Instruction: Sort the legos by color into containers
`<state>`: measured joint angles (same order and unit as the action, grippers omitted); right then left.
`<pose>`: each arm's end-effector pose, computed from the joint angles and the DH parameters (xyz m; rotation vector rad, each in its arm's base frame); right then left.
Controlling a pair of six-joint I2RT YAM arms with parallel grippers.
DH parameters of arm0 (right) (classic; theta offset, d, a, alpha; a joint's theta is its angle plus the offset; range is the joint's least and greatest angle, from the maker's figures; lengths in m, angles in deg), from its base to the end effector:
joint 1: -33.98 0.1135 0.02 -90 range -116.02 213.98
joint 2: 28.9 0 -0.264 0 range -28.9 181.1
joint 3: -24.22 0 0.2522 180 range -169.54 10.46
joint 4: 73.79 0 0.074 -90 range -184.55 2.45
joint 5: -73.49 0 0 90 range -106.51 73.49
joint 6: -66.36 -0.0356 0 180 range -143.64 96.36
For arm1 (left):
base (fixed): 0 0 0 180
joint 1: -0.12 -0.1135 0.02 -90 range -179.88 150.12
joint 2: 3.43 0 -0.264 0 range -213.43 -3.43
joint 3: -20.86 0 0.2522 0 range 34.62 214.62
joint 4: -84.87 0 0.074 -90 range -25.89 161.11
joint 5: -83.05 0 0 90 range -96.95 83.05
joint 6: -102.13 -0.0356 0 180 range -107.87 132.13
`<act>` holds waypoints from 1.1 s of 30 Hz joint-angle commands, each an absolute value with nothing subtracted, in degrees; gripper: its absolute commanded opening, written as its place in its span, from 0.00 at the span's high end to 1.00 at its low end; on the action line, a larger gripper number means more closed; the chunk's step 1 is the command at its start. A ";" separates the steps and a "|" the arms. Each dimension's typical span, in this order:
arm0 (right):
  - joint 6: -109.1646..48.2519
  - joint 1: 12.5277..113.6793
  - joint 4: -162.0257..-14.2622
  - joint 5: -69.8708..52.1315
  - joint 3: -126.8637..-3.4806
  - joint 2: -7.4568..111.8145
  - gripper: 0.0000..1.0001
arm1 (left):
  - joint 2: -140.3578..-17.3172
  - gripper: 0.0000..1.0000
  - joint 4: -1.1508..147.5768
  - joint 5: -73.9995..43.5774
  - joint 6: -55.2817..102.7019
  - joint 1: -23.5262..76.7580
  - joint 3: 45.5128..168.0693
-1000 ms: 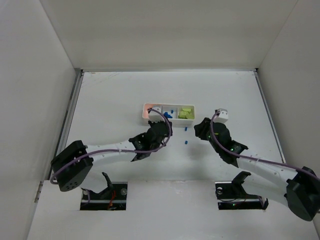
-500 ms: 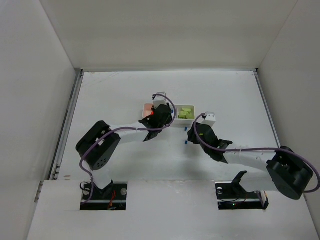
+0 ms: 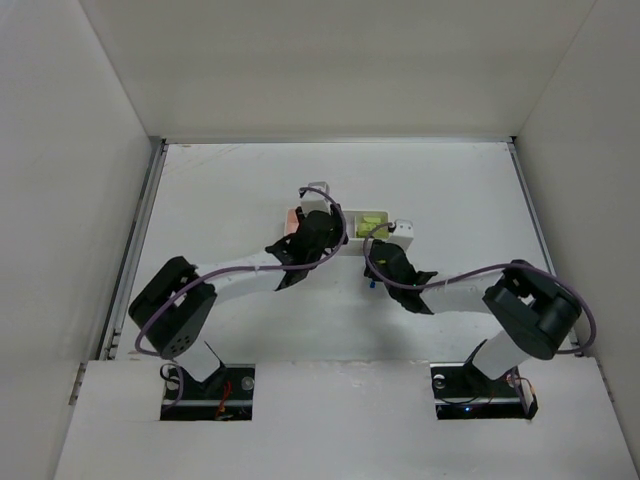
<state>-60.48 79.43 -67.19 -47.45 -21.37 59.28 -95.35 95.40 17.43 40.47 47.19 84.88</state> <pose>0.2108 0.1880 0.1453 0.1370 2.1057 0.2652 0.2514 -0.2487 0.2276 0.0113 1.8781 -0.5168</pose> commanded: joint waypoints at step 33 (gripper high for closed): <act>-53.62 82.90 -71.81 -48.07 -40.49 60.46 0.83 | -72.15 0.52 100.82 34.97 55.90 71.26 52.64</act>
<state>-56.96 85.77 -71.14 -50.88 -34.75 56.72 -70.85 98.22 32.86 52.55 70.24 53.23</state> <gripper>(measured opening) 0.168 0.483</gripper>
